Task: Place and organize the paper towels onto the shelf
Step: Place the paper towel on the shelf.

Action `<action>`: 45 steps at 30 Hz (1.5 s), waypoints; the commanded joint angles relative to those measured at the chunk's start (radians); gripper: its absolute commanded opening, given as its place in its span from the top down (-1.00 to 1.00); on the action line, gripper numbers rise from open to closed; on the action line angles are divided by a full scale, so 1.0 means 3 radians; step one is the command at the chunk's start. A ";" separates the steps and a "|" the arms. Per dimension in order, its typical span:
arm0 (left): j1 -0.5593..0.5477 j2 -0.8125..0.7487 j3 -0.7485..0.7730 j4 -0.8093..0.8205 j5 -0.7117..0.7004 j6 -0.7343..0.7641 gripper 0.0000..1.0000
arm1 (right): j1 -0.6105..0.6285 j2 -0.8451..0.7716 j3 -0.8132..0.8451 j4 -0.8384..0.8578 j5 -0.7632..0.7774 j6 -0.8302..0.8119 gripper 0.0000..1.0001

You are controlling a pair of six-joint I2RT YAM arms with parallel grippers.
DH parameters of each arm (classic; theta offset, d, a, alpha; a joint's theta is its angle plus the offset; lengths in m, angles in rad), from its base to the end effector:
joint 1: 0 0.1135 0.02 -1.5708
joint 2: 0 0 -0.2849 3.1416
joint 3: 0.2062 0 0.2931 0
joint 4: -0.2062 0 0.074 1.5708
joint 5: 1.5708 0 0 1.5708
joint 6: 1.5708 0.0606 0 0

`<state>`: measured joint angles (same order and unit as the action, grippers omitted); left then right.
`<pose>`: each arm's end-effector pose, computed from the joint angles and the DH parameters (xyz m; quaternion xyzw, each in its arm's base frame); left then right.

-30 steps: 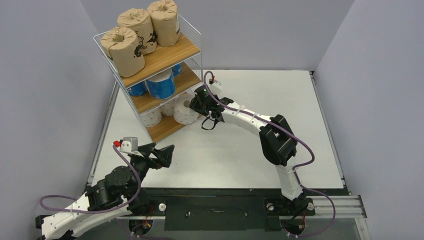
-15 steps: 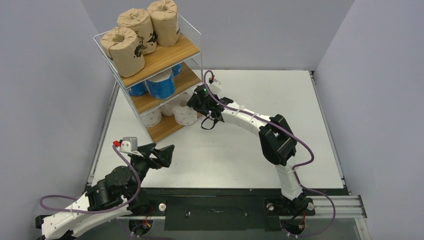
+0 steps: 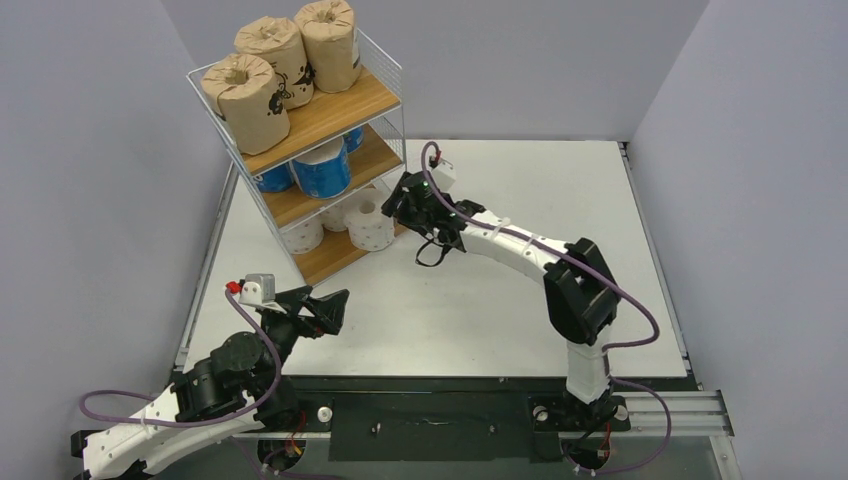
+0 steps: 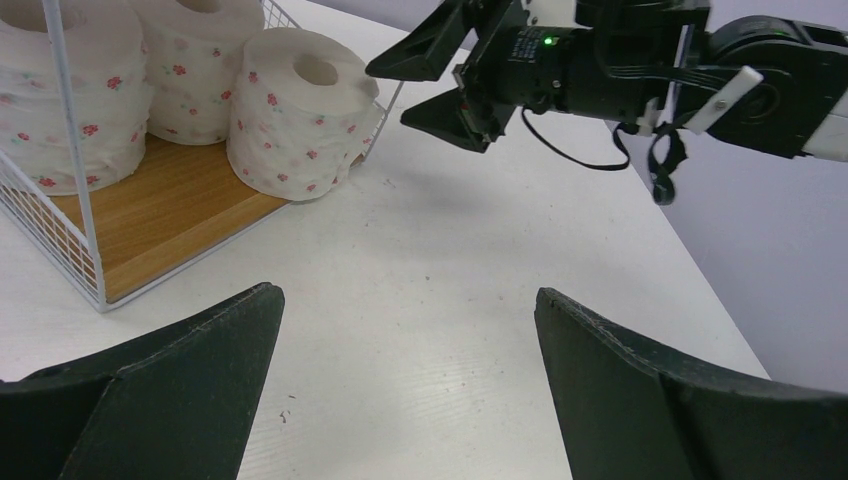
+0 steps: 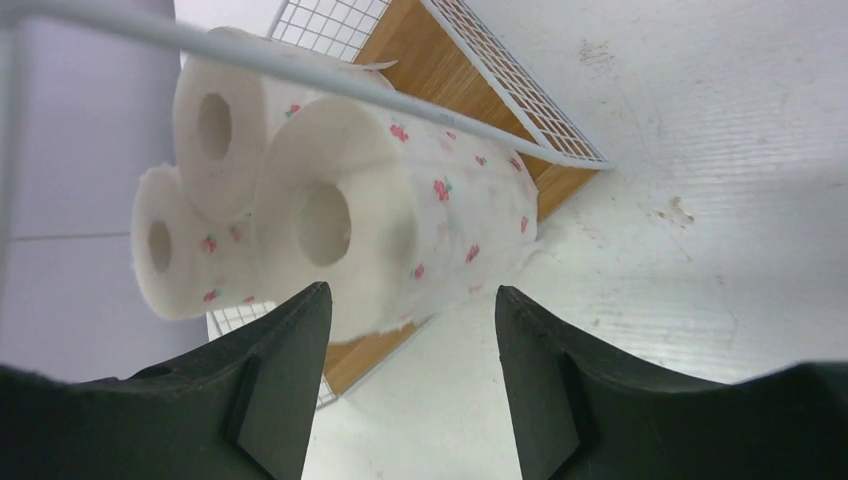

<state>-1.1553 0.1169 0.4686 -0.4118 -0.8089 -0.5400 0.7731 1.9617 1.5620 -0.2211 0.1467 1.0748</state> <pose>0.0810 -0.0750 0.2949 -0.0544 0.7196 -0.2829 0.6318 0.3821 0.3604 0.2426 0.1664 0.8718 0.3247 0.3269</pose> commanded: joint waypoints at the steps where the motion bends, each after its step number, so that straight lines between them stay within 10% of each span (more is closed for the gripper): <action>1: 0.0011 0.0023 0.0114 0.0046 -0.0032 -0.0017 -0.93 | 0.0016 -0.0676 -0.0327 0.0204 0.0119 -0.0303 -0.14; 11: 0.0011 0.0011 0.0109 0.0039 -0.0091 -0.0037 -0.93 | 0.0283 -0.0914 -0.1342 0.1307 -0.0317 -0.0677 1.00; 20: 0.0011 -0.0040 0.0130 -0.0043 -0.0118 -0.0059 -0.94 | 0.0307 -0.0348 -0.1924 0.3477 -0.0519 0.0261 1.00; 45: 0.0009 -0.0143 0.0116 -0.0145 -0.0158 -0.0086 -0.94 | 0.0140 0.0458 -0.1188 0.3099 -0.0379 0.0693 1.00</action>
<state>-1.1553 0.0818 0.4686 -0.4614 -0.8417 -0.5652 0.8288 2.0907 1.1561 0.7162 0.0013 1.2926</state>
